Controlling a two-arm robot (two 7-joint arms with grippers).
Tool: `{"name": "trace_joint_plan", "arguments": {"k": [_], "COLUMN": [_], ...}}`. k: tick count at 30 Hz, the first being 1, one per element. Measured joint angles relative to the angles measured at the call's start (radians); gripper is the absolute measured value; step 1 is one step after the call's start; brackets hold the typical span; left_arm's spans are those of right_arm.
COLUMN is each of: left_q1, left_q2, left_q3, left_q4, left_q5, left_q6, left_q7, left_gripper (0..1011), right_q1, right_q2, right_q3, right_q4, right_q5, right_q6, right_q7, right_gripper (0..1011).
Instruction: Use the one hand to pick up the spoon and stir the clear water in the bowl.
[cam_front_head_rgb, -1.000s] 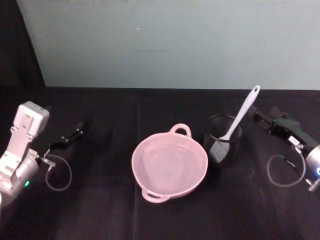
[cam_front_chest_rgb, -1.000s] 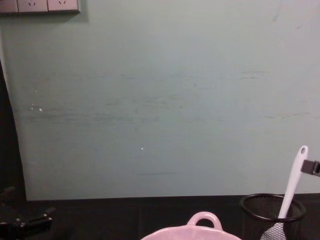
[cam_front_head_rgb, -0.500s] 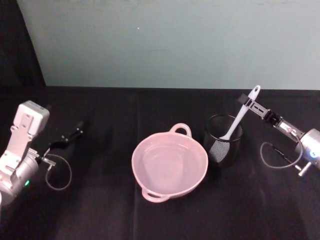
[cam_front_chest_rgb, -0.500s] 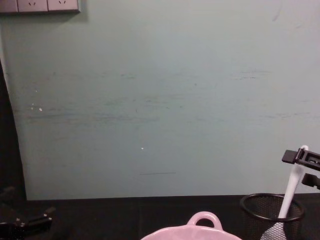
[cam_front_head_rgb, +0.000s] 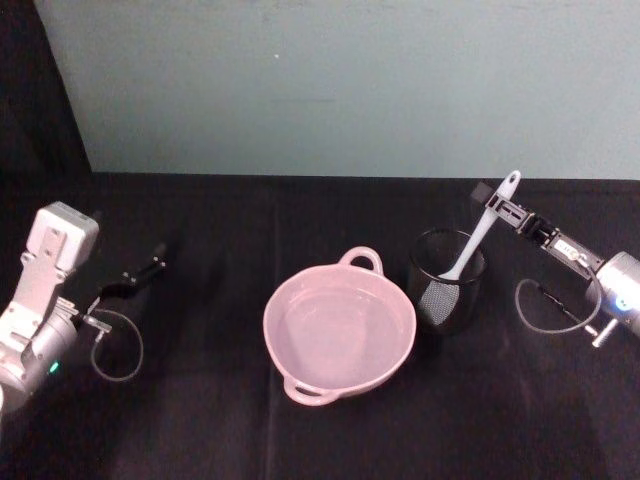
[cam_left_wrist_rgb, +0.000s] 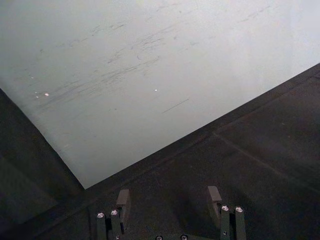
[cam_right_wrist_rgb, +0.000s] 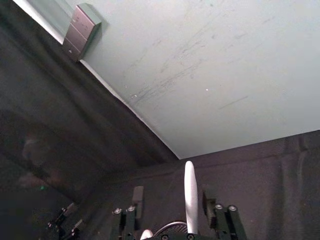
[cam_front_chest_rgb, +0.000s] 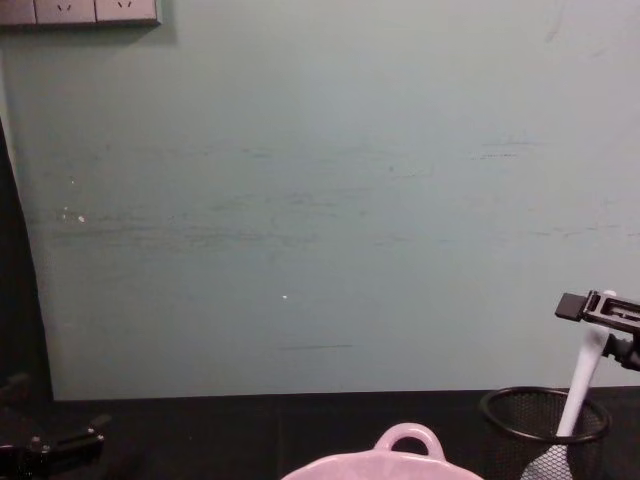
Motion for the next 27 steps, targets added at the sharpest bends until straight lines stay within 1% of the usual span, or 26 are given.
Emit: {"name": "trace_joint_plan", "arguments": {"k": [2,3,4,6,10,11,12,13,15,17,18,20,21,24,26,27], "left_q1": [0.0,0.0,0.0,0.0,0.0,0.0,0.0,0.0,0.0,0.0,0.0,0.0,0.0,0.0,0.0,0.0], "left_q2": [0.0,0.0,0.0,0.0,0.0,0.0,0.0,0.0,0.0,0.0,0.0,0.0,0.0,0.0,0.0,0.0], "left_q3": [0.0,0.0,0.0,0.0,0.0,0.0,0.0,0.0,0.0,0.0,0.0,0.0,0.0,0.0,0.0,0.0], "left_q4": [0.0,0.0,0.0,0.0,0.0,0.0,0.0,0.0,0.0,0.0,0.0,0.0,0.0,0.0,0.0,0.0], "left_q5": [0.0,0.0,0.0,0.0,0.0,0.0,0.0,0.0,0.0,0.0,0.0,0.0,0.0,0.0,0.0,0.0], "left_q6": [0.0,0.0,0.0,0.0,0.0,0.0,0.0,0.0,0.0,0.0,0.0,0.0,0.0,0.0,0.0,0.0], "left_q7": [0.0,0.0,0.0,0.0,0.0,0.0,0.0,0.0,0.0,0.0,0.0,0.0,0.0,0.0,0.0,0.0], "left_gripper": [1005,1005,1005,1005,1005,1005,1005,1005,1005,1005,1005,1005,1005,1005,1005,1005], "right_q1": [0.0,0.0,0.0,0.002,0.0,0.0,-0.002,-0.005,-0.009,-0.013,-0.017,-0.02,-0.025,-0.032,-0.039,-0.04], "right_q2": [0.003,0.004,0.005,0.008,0.02,0.02,0.026,0.033,0.041,0.049,0.059,0.068,0.078,0.094,0.114,0.119], "right_q3": [-0.004,-0.006,-0.008,-0.012,-0.022,-0.022,-0.027,-0.032,-0.038,-0.044,-0.051,-0.057,-0.062,-0.067,-0.07,-0.07], "right_q4": [-0.003,-0.003,-0.003,-0.005,-0.019,-0.019,-0.028,-0.037,-0.048,-0.061,-0.076,-0.093,-0.115,-0.149,-0.198,-0.21], "right_q5": [0.004,0.005,0.006,0.009,0.01,0.01,0.004,-0.007,-0.018,-0.031,-0.046,-0.061,-0.077,-0.103,-0.138,-0.148], "right_q6": [-0.003,-0.004,-0.005,-0.008,-0.022,-0.022,-0.032,-0.043,-0.056,-0.068,-0.081,-0.093,-0.105,-0.121,-0.138,-0.143], "right_q7": [-0.002,-0.003,-0.003,-0.005,-0.018,-0.018,-0.024,-0.03,-0.038,-0.045,-0.054,-0.063,-0.07,-0.083,-0.095,-0.099], "right_gripper": [707,661,650,565,458,418,378,361,274,233,174,139,118,118,118,118]}}
